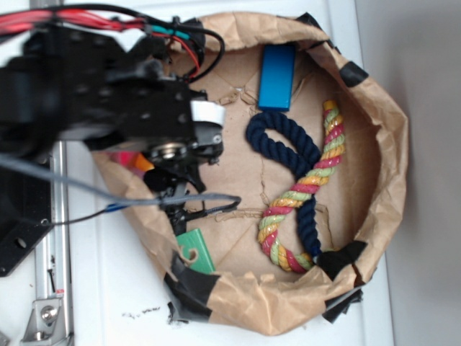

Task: Grab the yellow duck.

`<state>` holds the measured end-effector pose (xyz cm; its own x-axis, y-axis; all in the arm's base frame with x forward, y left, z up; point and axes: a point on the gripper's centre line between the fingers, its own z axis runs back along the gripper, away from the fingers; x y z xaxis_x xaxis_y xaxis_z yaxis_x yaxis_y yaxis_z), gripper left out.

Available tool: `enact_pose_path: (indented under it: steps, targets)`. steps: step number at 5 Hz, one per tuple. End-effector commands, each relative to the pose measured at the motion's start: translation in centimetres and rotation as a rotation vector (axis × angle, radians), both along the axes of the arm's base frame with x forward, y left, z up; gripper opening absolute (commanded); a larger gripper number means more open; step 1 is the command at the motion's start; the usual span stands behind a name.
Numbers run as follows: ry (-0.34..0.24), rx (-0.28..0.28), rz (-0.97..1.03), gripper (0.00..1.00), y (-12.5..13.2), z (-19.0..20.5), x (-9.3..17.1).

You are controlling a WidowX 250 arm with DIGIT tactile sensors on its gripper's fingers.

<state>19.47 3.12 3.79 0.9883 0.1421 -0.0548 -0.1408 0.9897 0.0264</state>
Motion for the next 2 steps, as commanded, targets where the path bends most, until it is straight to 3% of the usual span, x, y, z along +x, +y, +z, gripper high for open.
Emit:
enact_pose_path:
  steps: [1,2]
  targets:
    - [-0.351,0.083,0.002,0.0,-0.7,10.8,4.5]
    - [-0.395,0.066,0.014,0.0,-1.1,15.9,5.2]
